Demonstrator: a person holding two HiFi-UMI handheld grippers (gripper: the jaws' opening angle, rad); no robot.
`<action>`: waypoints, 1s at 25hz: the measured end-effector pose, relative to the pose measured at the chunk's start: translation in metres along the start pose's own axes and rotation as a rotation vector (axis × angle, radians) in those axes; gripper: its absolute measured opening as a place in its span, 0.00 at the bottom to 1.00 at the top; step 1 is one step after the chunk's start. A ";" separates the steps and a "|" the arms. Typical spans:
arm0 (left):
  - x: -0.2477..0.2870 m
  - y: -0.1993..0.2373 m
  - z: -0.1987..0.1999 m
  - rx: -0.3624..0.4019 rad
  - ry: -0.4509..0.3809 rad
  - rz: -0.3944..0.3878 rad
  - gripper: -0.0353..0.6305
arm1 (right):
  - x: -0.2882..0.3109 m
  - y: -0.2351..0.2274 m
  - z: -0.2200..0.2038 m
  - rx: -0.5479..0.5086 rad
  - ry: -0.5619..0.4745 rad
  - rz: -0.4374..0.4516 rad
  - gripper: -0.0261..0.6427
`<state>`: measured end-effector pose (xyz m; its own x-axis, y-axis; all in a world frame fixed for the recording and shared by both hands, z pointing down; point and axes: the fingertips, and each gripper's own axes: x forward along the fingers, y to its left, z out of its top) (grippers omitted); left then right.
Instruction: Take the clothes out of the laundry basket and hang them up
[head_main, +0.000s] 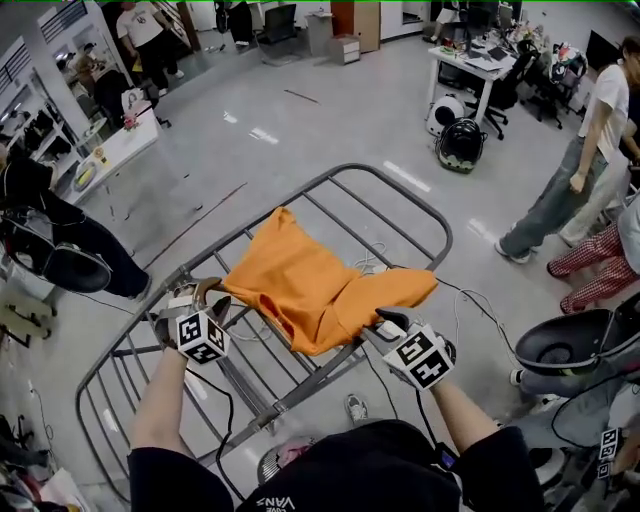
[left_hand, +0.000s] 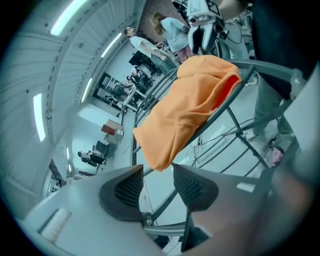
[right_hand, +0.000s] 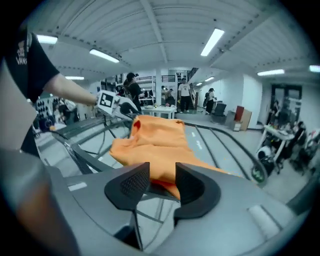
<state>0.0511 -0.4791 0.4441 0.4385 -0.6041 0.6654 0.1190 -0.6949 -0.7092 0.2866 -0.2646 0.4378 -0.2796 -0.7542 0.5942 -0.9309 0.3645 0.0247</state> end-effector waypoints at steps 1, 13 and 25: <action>0.000 0.002 -0.002 -0.027 0.008 0.005 0.30 | 0.000 -0.018 -0.007 -0.051 0.022 -0.041 0.27; -0.049 0.035 0.047 -0.155 -0.109 0.145 0.32 | 0.000 -0.074 -0.055 -0.177 0.198 -0.040 0.18; -0.102 0.025 0.088 -0.295 -0.251 0.218 0.32 | -0.078 0.010 -0.050 -0.008 0.000 -0.078 0.06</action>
<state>0.0878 -0.4002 0.3384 0.6321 -0.6608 0.4047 -0.2438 -0.6654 -0.7056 0.3112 -0.1749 0.4321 -0.2058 -0.7807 0.5901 -0.9481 0.3084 0.0773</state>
